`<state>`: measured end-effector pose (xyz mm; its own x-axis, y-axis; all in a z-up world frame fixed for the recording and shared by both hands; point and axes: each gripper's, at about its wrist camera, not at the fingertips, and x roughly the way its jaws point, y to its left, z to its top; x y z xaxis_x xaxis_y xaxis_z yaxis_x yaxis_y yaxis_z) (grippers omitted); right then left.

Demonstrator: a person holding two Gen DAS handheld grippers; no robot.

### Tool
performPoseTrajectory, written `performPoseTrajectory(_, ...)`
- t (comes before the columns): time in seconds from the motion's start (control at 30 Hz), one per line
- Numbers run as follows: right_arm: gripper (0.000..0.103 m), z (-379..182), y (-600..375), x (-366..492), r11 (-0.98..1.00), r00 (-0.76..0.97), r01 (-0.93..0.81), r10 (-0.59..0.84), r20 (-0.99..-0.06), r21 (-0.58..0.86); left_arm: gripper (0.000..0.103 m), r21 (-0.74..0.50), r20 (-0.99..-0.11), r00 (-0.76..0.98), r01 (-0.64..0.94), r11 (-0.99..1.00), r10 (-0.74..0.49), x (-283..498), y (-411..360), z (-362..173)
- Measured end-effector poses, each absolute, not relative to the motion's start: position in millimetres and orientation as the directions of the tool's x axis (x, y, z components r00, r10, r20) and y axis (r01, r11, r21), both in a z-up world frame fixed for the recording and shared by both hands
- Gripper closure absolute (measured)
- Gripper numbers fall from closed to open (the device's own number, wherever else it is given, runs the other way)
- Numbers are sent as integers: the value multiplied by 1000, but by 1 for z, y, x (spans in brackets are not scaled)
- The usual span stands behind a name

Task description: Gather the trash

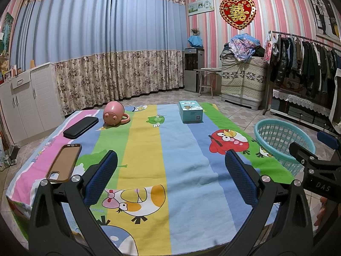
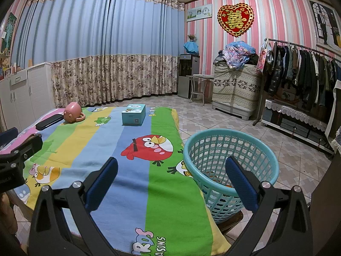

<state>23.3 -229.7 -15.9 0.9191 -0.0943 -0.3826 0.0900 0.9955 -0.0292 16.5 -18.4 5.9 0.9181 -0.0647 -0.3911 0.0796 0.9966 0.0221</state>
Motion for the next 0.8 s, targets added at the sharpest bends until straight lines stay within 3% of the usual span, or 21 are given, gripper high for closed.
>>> performPoseTrajectory(0.8,5,-17,-230,23,996,919,90,-94,-382,-29,5,24,-389,919,81,996,-65,16,-18,6)
